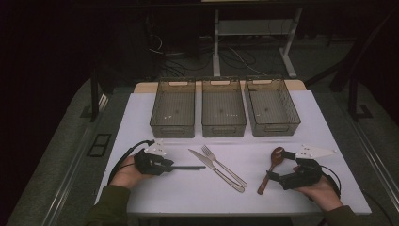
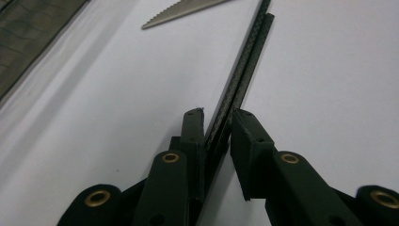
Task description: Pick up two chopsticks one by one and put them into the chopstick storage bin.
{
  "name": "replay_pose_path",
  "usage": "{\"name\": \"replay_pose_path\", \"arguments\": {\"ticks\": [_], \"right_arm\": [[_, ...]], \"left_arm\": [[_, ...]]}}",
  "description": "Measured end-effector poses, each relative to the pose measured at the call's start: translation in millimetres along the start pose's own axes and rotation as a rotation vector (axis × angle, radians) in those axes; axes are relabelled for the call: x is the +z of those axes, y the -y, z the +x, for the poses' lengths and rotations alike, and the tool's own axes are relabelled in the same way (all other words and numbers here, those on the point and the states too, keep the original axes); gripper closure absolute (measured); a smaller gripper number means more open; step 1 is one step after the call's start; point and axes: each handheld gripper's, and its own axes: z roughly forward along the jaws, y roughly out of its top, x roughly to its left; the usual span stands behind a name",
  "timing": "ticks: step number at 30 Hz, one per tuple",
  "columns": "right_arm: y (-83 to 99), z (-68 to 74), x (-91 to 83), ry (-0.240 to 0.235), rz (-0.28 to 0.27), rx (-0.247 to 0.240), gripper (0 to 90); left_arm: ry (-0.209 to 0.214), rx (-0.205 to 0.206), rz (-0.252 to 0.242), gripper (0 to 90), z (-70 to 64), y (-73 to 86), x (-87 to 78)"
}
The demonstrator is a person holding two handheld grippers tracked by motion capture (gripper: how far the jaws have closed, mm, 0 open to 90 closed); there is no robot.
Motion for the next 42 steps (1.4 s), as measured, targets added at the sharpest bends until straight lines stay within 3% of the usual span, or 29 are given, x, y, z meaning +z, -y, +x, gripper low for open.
{"name": "replay_pose_path", "arguments": {"ticks": [15, 23, 27, 31, 35, 42], "right_arm": [[0.3, -0.2, -1.3, 0.005, -0.002, 0.002, 0.1], [1.4, -0.5, 0.7, 0.009, 0.001, -0.017, 0.1], [2.3, 0.2, 3.0, 0.009, 0.011, -0.027, 0.1], [2.8, 0.0, 4.0, 0.008, 0.015, -0.026, 0.1], [3.4, -0.3, 4.6, 0.013, 0.022, -0.032, 0.1], [4.0, 0.0, 5.2, 0.013, 0.025, -0.032, 0.1]], "left_arm": [[0.031, -0.015, 0.03, 77.0, -17.3, 1.2, -4.0], [0.03, -0.026, 0.033, 77.6, -18.8, 1.0, -4.1], [0.014, -0.026, 0.023, 69.3, -18.4, 2.2, -5.6], [-0.015, -0.038, -0.027, 64.6, -18.9, 1.0, -12.2], [-0.048, -0.019, -0.093, 64.0, -25.3, -1.9, -19.0], [-0.07, -0.005, -0.182, 72.7, -40.3, -2.4, -24.3]]}}
